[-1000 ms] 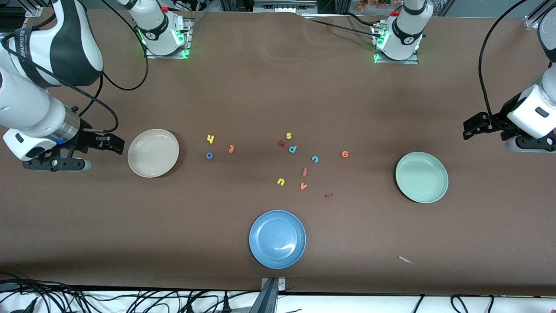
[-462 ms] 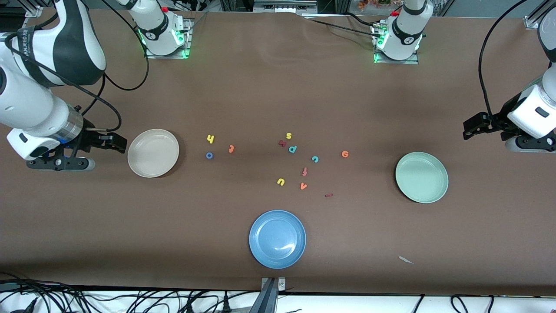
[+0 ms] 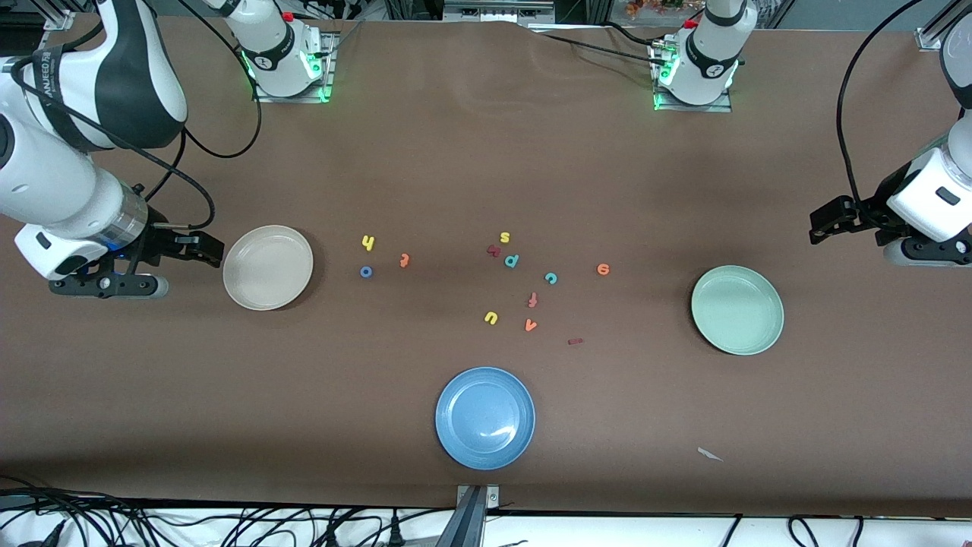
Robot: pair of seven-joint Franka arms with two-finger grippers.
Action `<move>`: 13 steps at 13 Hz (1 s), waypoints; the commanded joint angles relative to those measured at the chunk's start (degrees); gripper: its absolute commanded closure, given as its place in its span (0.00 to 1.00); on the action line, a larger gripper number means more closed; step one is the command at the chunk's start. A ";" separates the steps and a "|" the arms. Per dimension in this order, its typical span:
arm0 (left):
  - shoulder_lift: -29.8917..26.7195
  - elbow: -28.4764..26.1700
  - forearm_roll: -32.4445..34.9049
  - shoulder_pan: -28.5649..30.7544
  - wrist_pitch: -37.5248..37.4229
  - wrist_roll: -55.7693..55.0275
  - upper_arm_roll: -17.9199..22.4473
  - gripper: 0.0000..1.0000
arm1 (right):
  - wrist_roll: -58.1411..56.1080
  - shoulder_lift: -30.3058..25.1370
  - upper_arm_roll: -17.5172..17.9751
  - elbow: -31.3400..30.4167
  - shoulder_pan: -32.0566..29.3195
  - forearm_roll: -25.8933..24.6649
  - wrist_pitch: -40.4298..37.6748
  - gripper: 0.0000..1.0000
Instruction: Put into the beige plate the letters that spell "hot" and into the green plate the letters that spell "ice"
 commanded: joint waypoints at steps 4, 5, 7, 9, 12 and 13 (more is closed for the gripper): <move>-0.67 -0.69 -0.75 0.31 0.64 1.24 -0.04 0.00 | 0.84 -0.62 0.27 -0.16 -0.08 -0.38 -0.62 0.01; -0.67 -0.69 -0.75 0.31 0.64 1.24 -0.04 0.00 | 0.84 -0.53 0.27 -0.16 -0.08 -0.38 -0.62 0.01; -0.76 -0.69 -0.75 0.31 0.64 1.24 -0.04 0.00 | 1.02 -0.53 0.27 -0.68 -0.08 -0.38 -0.79 0.01; -0.67 -0.69 -0.75 0.40 0.73 1.24 -0.04 0.00 | 1.81 -0.53 0.36 -0.68 -0.08 -0.38 -0.79 0.01; -0.67 -0.69 -0.66 0.40 0.91 1.24 0.05 0.00 | 1.81 -0.44 0.36 -0.68 -0.08 -0.38 -0.62 0.01; -0.67 -0.69 -0.66 0.40 0.91 1.24 0.05 0.00 | 1.89 -0.44 0.44 -0.86 0.01 -0.38 -0.71 0.01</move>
